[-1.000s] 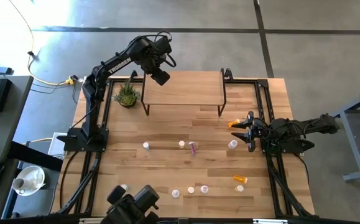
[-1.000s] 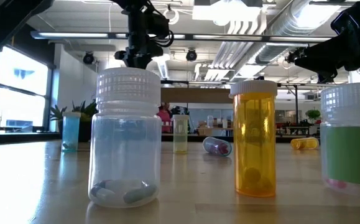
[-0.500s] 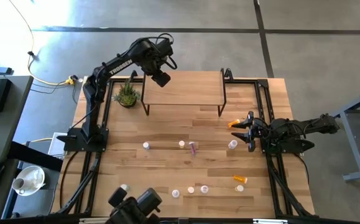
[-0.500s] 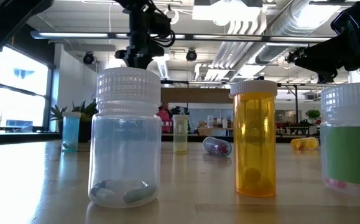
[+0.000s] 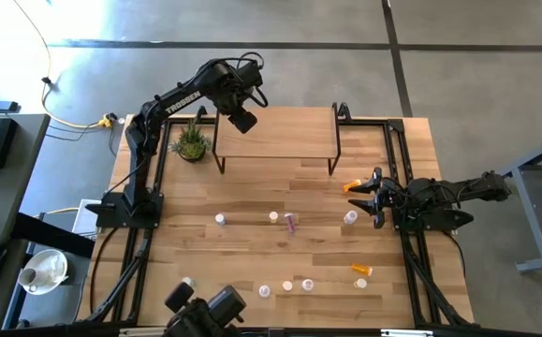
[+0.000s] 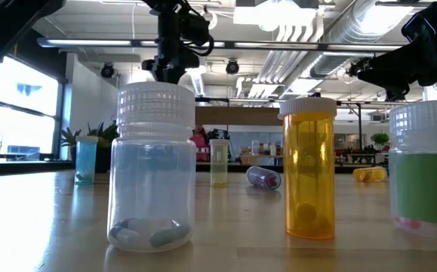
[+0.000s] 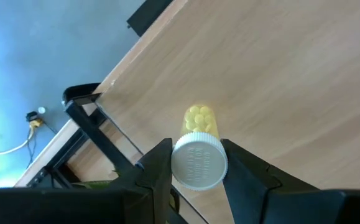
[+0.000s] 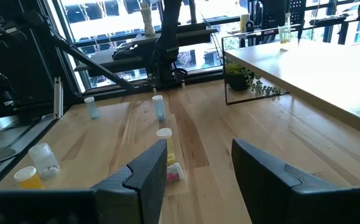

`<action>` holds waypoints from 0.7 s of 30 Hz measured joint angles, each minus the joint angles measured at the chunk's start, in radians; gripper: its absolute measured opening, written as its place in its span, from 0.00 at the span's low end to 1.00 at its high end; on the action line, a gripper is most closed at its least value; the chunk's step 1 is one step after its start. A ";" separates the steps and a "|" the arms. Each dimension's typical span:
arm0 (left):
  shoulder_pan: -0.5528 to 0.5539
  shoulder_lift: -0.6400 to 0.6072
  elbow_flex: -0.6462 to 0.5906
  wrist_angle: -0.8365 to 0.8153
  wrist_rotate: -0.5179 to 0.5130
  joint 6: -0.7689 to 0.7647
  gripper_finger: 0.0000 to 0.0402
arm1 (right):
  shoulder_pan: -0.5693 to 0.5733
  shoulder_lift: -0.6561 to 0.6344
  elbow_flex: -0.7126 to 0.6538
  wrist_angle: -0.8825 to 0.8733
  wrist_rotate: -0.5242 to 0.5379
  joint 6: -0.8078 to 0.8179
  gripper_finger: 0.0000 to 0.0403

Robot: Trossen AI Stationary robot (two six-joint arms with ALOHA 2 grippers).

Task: Pick and place medicine bottles onto shelf by color
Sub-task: Put the top left yellow pill bottle on the shelf

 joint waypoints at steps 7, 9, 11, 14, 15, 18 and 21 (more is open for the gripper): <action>0.000 0.000 0.000 0.002 0.022 0.022 0.30 | 0.000 0.000 0.000 0.000 0.000 0.000 0.43; 0.000 0.000 0.000 0.003 0.021 0.024 0.32 | 0.000 0.000 0.000 0.000 0.000 0.000 0.43; 0.000 0.000 0.000 0.007 0.021 0.024 0.34 | 0.000 0.000 0.000 0.000 0.000 0.000 0.43; 0.000 0.000 0.000 0.012 0.021 0.024 0.37 | 0.000 0.000 0.000 0.000 0.000 0.000 0.43; 0.000 0.000 0.000 0.015 0.021 0.024 0.37 | 0.000 0.000 0.000 0.000 0.000 0.000 0.43; 0.000 0.000 0.000 0.023 0.021 0.024 0.40 | 0.000 0.000 0.000 0.000 0.000 0.000 0.43; 0.000 0.000 0.000 0.025 0.021 0.025 0.41 | 0.000 0.000 0.000 0.000 0.000 0.000 0.43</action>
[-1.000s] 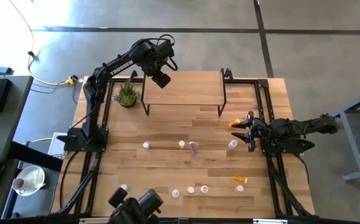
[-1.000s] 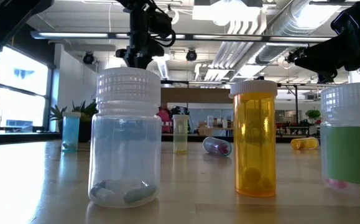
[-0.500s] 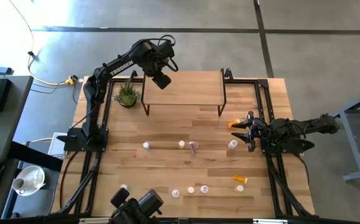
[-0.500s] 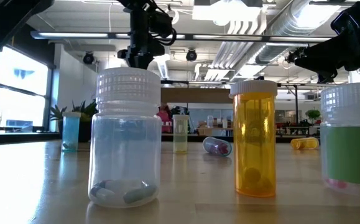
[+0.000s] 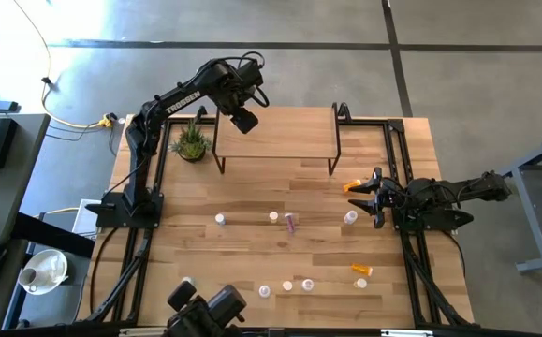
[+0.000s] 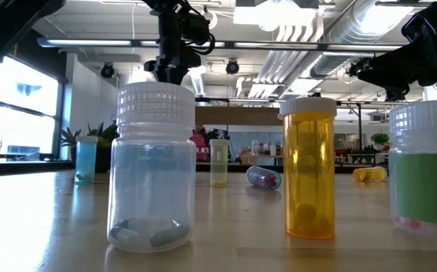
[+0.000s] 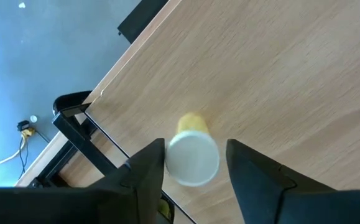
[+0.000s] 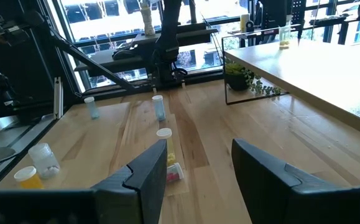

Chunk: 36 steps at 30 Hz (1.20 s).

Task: Pick and place medicine bottles onto shelf by color
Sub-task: Put the top left yellow pill bottle on the shelf, then put the top white pill bottle on the shelf

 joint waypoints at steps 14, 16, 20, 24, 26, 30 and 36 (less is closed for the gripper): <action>0.001 0.000 0.102 -0.026 0.001 0.036 0.41 | 0.000 0.000 0.000 0.000 0.000 0.000 0.43; 0.001 -0.001 0.128 -0.043 0.002 0.037 0.41 | 0.000 0.000 0.000 0.000 0.000 0.000 0.43; 0.001 -0.002 0.191 -0.071 0.006 0.041 0.41 | 0.000 0.000 0.000 0.000 0.000 0.000 0.43; 0.000 -0.027 0.223 -0.072 0.053 0.066 0.41 | 0.000 0.000 0.000 0.000 0.000 0.000 0.43; -0.003 -0.052 0.224 -0.073 0.084 0.092 0.41 | 0.000 0.000 0.000 0.000 0.000 0.000 0.43; -0.016 -0.100 0.224 -0.074 0.090 0.097 0.40 | 0.000 0.000 0.000 0.000 0.000 0.000 0.43; -0.061 -0.199 0.180 -0.073 0.072 0.097 0.39 | 0.000 0.000 0.000 0.000 0.000 0.000 0.43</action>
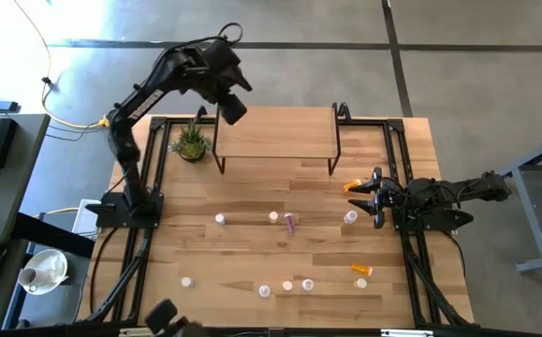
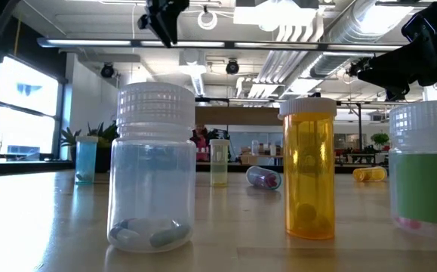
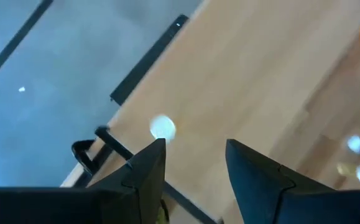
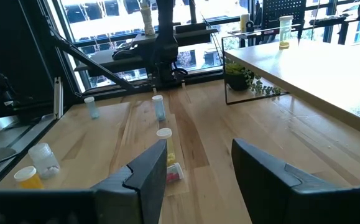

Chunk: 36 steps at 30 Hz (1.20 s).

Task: Pick and place medicine bottles onto shelf by color
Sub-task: Put the top white pill bottle on the shelf

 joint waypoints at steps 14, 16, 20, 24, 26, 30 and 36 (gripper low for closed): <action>-0.137 -0.496 -0.699 0.319 -0.096 -0.056 0.38 | 0.000 0.000 0.000 0.000 0.000 0.000 0.43; -0.142 -0.562 -0.766 0.370 -0.097 -0.063 0.38 | 0.000 0.000 0.000 0.000 0.000 0.000 0.43; -0.163 -0.688 -0.901 0.487 -0.097 -0.074 0.38 | 0.000 0.000 0.000 0.000 0.000 0.000 0.43; -0.190 -0.800 -1.056 0.638 -0.096 -0.103 0.38 | 0.000 0.000 0.000 0.000 0.000 0.000 0.43; -0.203 -0.849 -1.136 0.718 -0.096 -0.107 0.38 | 0.000 0.000 0.000 0.000 0.000 0.000 0.43; -0.236 -0.914 -1.281 0.858 -0.093 -0.132 0.38 | 0.000 0.000 0.000 0.000 0.000 0.000 0.43; -0.283 -0.960 -1.448 0.992 -0.057 -0.148 0.38 | 0.000 0.000 0.000 0.000 0.000 0.000 0.43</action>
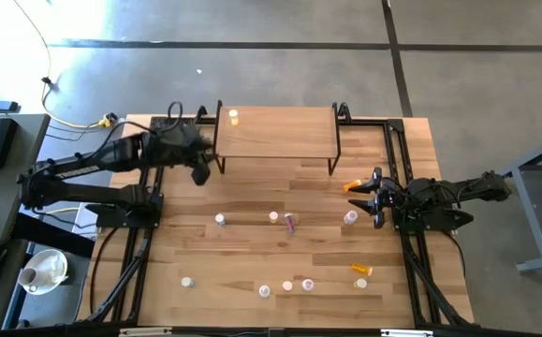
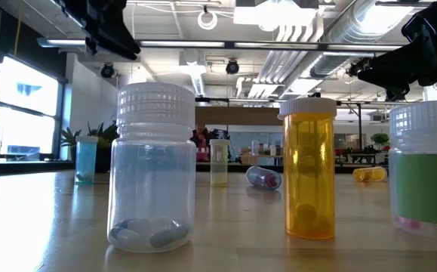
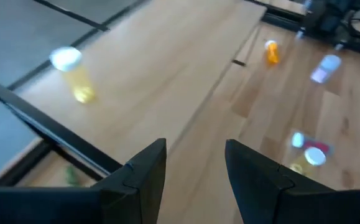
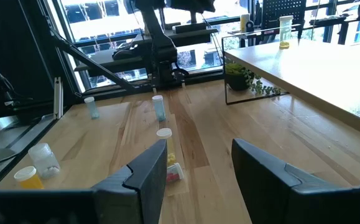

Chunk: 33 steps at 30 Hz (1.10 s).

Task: Pick and place medicine bottles onto shelf by color
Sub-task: Put the top white pill bottle on the shelf

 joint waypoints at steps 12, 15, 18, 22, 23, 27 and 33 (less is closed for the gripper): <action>-0.146 -0.041 -0.251 0.343 0.054 -0.036 0.38 | 0.000 0.000 0.000 0.000 0.001 0.000 0.43; -0.175 -0.040 -0.290 0.416 0.062 -0.034 0.38 | 0.000 0.000 0.000 0.000 0.001 0.000 0.43; -0.185 -0.041 -0.287 0.459 0.107 -0.027 0.38 | 0.000 0.000 -0.001 0.009 0.001 0.056 0.43; -0.192 -0.041 -0.287 0.543 0.168 -0.014 0.38 | 0.000 0.000 -0.001 0.015 0.001 0.226 0.43; -0.192 -0.041 -0.287 0.562 0.178 -0.005 0.38 | 0.000 0.000 -0.001 0.020 0.002 0.263 0.43; -0.192 -0.040 -0.287 0.605 0.198 0.028 0.38 | -0.001 0.000 -0.001 0.057 0.007 0.322 0.43; -0.186 -0.035 -0.287 0.692 0.192 0.162 0.38 | -0.002 0.000 -0.001 0.062 0.042 0.345 0.43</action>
